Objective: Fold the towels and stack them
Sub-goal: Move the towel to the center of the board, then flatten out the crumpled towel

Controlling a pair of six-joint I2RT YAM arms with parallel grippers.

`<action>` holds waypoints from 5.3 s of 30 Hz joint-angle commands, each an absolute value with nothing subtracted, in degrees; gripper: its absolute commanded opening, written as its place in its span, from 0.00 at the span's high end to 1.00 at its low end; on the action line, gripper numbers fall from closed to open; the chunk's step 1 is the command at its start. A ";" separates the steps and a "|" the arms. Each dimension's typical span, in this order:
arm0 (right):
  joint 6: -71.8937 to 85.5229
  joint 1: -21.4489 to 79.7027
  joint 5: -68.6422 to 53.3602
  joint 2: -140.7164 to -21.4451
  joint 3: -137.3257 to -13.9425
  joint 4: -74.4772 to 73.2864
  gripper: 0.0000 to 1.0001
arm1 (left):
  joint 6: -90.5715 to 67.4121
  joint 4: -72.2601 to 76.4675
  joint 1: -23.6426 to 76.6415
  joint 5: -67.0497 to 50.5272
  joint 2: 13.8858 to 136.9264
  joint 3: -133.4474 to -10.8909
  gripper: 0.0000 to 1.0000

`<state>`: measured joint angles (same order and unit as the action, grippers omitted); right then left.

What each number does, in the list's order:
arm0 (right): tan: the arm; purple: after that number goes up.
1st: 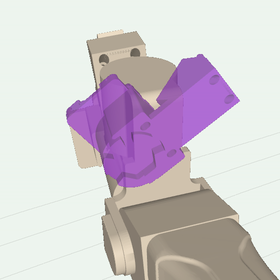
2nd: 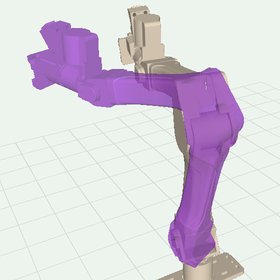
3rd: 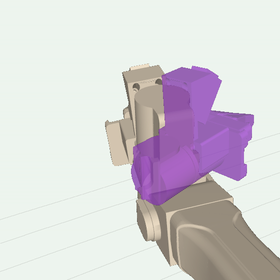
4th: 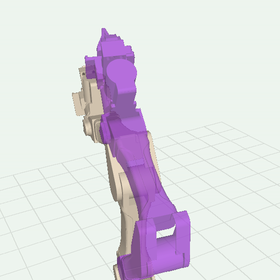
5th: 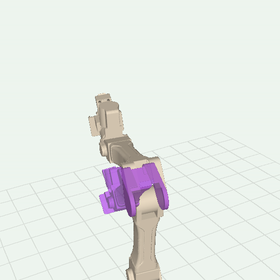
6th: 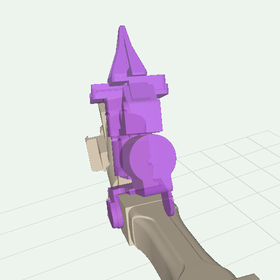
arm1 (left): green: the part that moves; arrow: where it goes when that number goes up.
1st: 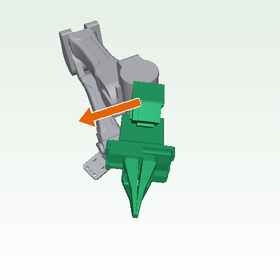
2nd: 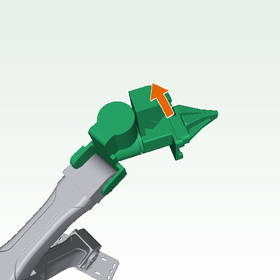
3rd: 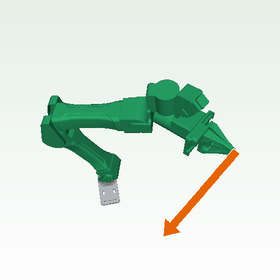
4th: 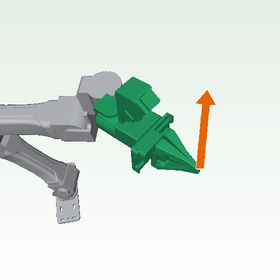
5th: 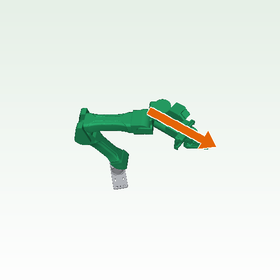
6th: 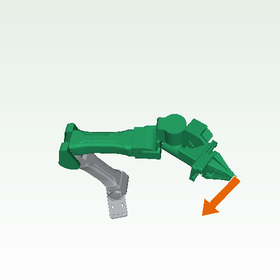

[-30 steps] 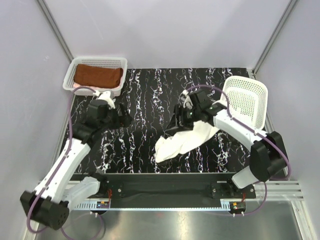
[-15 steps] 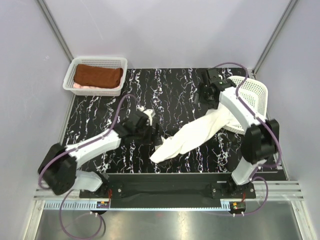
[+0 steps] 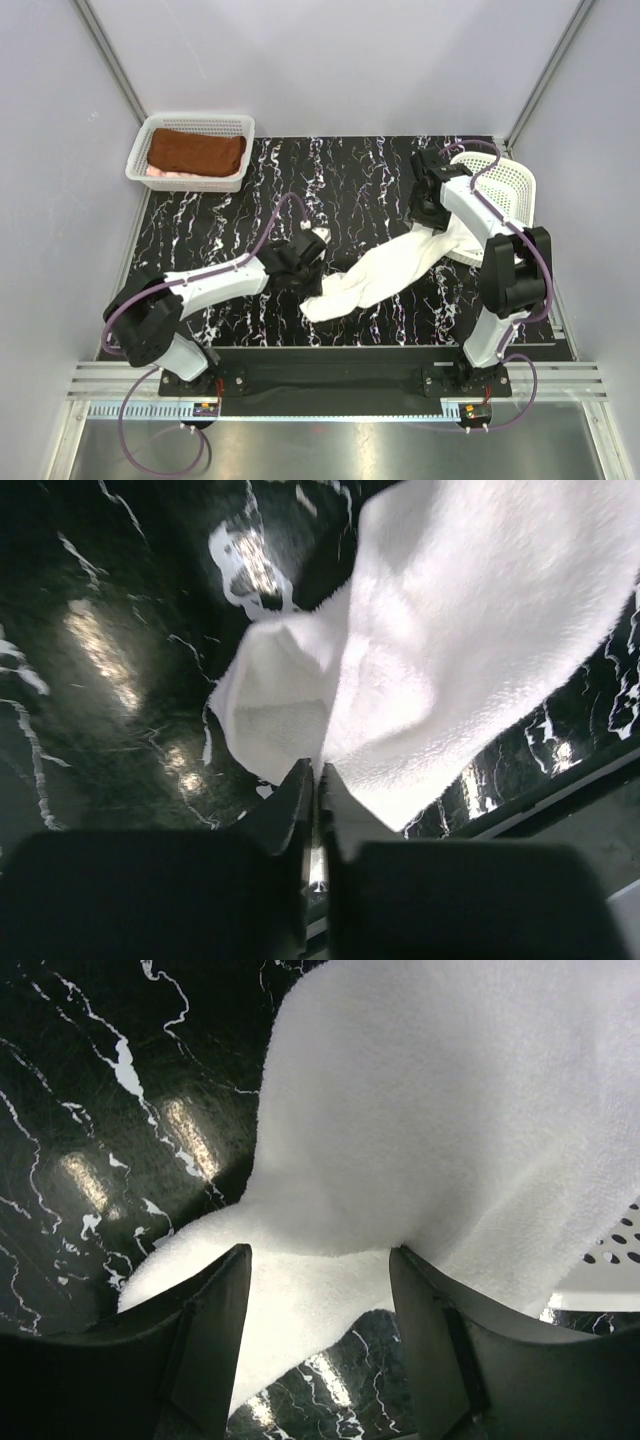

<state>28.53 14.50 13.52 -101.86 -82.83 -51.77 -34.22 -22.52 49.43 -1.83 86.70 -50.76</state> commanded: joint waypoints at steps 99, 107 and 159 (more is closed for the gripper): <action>71.91 60.21 18.09 -122.25 -82.86 0.63 0.38 | -44.12 -15.99 -11.42 -29.62 71.54 -57.65 1.00; 60.14 56.08 23.38 -107.43 -71.04 -12.20 1.00 | -42.71 -18.46 -10.64 -30.84 68.65 -55.30 1.00; 59.59 52.73 1.84 -79.18 -43.24 -20.92 0.39 | -39.38 -17.40 7.91 -0.79 46.76 -21.80 0.24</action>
<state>55.53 52.18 0.95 -78.83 -44.45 -25.98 -38.79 -23.99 7.77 -0.19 48.16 -22.48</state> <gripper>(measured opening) 0.609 0.756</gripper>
